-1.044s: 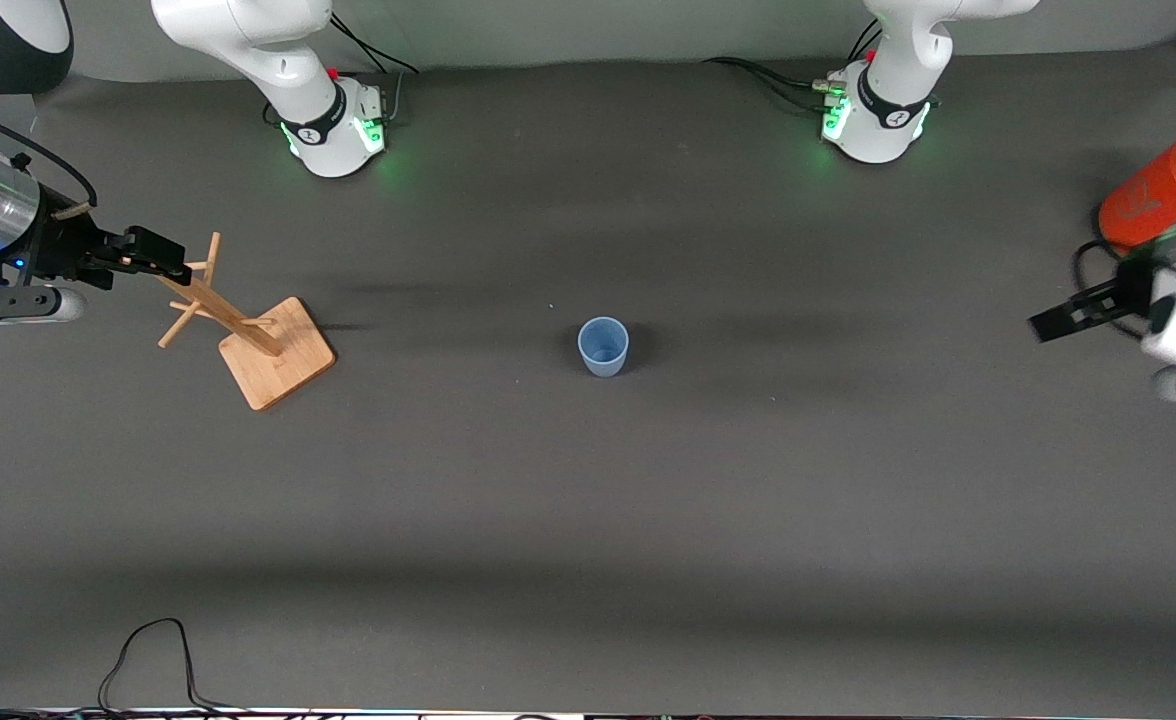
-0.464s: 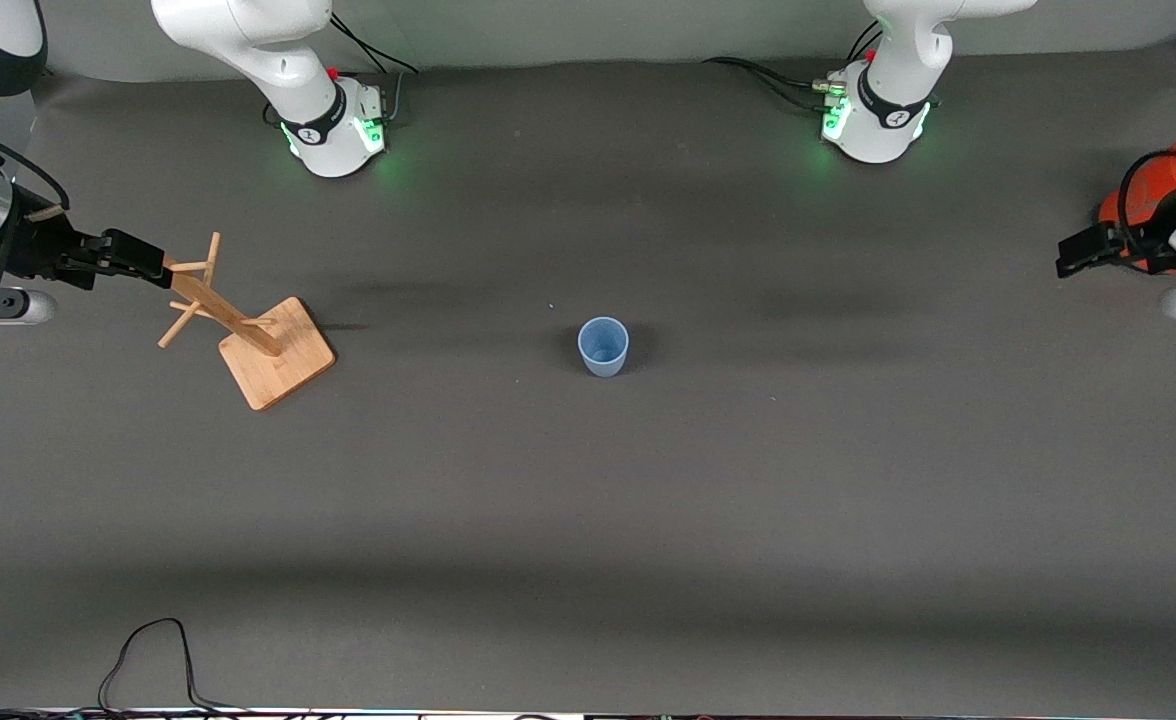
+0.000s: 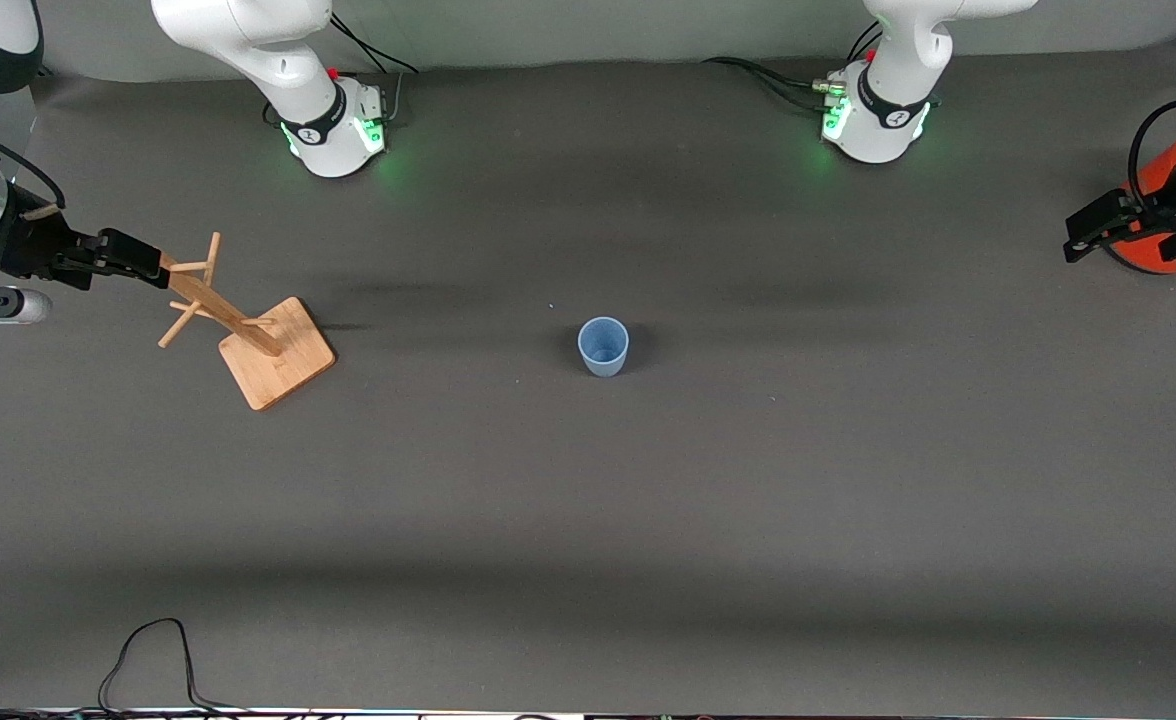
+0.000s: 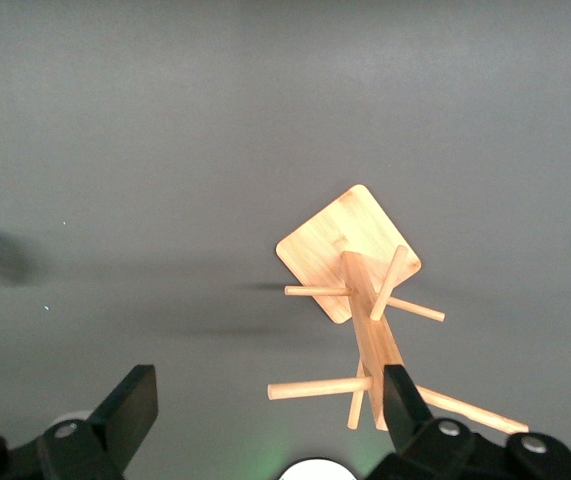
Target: Rotate and upright cup with both arms
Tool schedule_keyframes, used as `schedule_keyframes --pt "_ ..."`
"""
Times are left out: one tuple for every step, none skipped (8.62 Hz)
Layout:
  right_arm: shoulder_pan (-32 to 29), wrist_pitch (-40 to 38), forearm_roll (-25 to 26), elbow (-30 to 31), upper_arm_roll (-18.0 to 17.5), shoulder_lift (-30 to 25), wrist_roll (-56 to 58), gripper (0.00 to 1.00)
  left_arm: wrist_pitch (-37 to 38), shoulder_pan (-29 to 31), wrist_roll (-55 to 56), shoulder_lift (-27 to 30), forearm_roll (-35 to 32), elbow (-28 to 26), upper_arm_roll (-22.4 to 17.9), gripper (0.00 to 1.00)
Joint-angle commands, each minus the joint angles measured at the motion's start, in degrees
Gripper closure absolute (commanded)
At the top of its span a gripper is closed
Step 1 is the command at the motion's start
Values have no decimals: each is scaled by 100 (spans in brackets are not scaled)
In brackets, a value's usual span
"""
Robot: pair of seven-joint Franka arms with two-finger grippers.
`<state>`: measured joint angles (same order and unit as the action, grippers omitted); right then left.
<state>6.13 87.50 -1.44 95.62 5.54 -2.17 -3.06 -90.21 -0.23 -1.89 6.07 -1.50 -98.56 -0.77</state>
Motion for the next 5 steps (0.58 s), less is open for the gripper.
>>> schedule_keyframes --pt "46 -101 12 -140 8 41 60 0 -128 -91 214 105 -52 -181 139 0" --pt "55 -101 12 -140 8 32 69 0 -85 -99 215 113 -52 -190 208 0" --pt "55 -101 12 -140 8 32 69 0 -50 -108 215 113 -52 -190 209 0" --pt "55 -101 12 -140 -1 32 69 0 -49 -108 215 113 -52 -181 227 0" --pt "55 -110 12 -140 -1 32 69 0 -49 -117 215 105 -52 -190 227 0"
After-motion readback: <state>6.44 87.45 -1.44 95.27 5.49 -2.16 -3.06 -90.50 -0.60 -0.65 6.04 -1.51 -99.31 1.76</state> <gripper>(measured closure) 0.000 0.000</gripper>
